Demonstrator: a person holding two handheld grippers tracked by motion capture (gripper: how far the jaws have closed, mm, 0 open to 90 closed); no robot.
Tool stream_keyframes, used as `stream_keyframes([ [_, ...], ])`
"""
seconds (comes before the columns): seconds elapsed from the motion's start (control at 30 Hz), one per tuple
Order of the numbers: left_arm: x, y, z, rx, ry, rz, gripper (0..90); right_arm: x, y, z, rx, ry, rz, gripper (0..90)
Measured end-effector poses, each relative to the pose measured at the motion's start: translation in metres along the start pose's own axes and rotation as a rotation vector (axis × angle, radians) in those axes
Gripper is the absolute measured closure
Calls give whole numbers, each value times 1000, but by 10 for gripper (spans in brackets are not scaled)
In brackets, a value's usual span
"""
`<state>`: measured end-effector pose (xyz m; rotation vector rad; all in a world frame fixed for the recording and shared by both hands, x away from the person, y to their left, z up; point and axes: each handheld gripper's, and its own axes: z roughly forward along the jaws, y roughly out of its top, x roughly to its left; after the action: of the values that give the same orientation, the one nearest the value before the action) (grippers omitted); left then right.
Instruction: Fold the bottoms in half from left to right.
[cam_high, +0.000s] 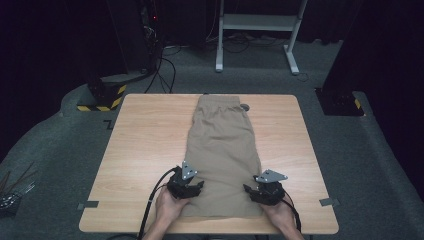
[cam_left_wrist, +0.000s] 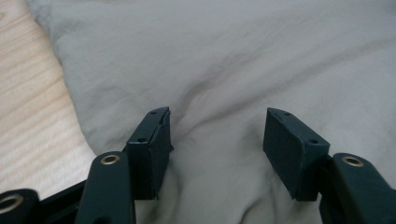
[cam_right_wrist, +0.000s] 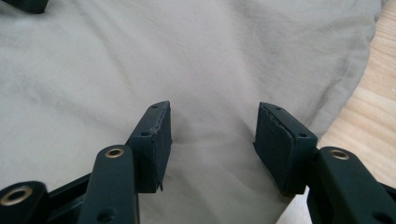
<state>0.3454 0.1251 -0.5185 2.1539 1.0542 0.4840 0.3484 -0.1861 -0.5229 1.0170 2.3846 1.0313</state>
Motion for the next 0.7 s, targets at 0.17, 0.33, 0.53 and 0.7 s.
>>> stream_keyframes([
  [0.17,-4,1,-10,-10,2,9,414,4,0,-11,16,16,-14,466],
  [0.33,4,17,-3,-25,22,-4,397,-6,14,-4,-12,-26,24,467],
  [0.53,16,19,15,6,35,-39,403,-21,16,16,19,-30,72,473],
  [0.7,14,11,13,-10,47,-31,395,-15,11,9,28,-31,50,469],
])
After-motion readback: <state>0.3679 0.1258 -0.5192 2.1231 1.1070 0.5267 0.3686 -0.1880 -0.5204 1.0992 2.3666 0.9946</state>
